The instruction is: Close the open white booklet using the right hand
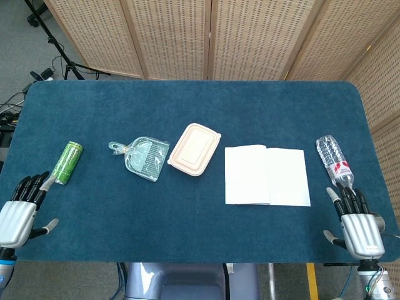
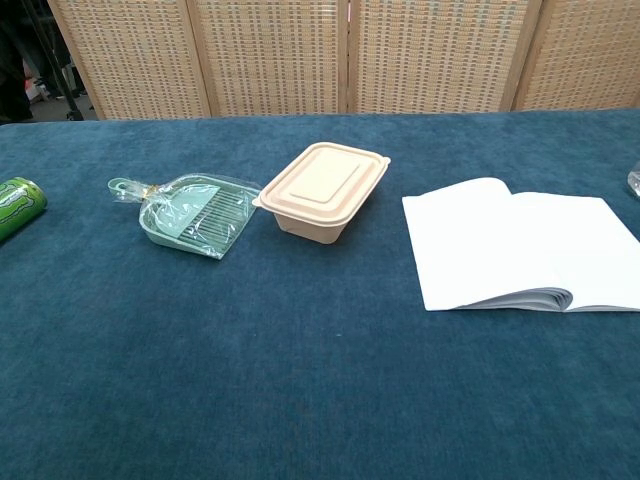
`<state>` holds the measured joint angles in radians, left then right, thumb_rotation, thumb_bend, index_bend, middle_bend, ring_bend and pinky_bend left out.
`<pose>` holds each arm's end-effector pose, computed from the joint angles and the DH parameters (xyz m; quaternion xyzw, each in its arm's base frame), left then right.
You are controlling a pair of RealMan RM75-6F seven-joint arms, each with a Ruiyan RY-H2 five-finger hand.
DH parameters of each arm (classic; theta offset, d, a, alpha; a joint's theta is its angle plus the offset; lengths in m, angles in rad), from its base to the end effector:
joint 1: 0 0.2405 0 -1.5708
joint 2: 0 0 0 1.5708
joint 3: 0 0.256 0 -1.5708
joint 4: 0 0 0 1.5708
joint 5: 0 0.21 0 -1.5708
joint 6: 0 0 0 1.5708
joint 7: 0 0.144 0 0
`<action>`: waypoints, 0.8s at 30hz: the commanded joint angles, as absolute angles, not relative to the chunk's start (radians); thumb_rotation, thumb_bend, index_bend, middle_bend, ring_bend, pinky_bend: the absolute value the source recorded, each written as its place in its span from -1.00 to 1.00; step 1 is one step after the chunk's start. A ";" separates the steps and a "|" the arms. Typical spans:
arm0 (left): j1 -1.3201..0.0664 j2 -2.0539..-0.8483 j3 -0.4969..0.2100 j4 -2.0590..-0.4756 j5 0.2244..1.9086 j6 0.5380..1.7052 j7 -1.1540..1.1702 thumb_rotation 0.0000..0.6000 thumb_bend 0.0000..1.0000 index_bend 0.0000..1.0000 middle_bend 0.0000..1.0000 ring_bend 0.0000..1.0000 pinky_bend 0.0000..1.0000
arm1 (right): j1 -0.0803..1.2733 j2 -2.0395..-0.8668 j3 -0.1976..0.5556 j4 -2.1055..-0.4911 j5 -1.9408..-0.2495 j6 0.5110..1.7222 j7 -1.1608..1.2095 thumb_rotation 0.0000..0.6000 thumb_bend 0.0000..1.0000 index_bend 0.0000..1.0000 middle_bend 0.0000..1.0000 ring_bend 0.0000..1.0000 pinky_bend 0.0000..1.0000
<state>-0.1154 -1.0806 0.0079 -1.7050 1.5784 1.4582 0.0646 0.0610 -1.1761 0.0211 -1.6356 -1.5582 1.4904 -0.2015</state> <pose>-0.2859 0.1754 0.1477 -0.6426 -0.3801 -0.3831 0.5439 -0.2990 -0.1667 0.1327 0.6352 -0.3503 0.3510 0.5921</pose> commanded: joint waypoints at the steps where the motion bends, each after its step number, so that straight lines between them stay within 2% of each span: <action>1: -0.114 -1.078 0.008 -1.706 1.581 1.463 0.060 1.00 -0.63 -1.00 -1.00 -1.00 -1.00 | 0.061 -1.178 0.019 -1.638 -1.562 1.490 -0.206 1.00 -1.00 -0.88 -1.00 -1.00 -1.00; 14: -0.119 -1.078 0.012 -1.704 1.587 1.452 0.056 1.00 -0.63 -1.00 -1.00 -1.00 -1.00 | 0.079 -1.204 0.018 -1.698 -1.591 1.478 -0.300 1.00 -1.00 -0.88 -1.00 -1.00 -1.00; 24: -0.122 -1.074 0.011 -1.695 1.588 1.451 0.031 1.00 -0.63 -1.00 -1.00 -1.00 -1.00 | 0.138 -1.279 0.050 -1.802 -1.527 1.380 -0.454 1.00 -1.00 -0.88 -1.00 -1.00 -1.00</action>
<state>-0.1218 -1.0745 0.0112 -1.6951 1.5876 1.4503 0.0316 0.1205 -1.2570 0.0379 -1.7825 -1.5437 1.4015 -0.4258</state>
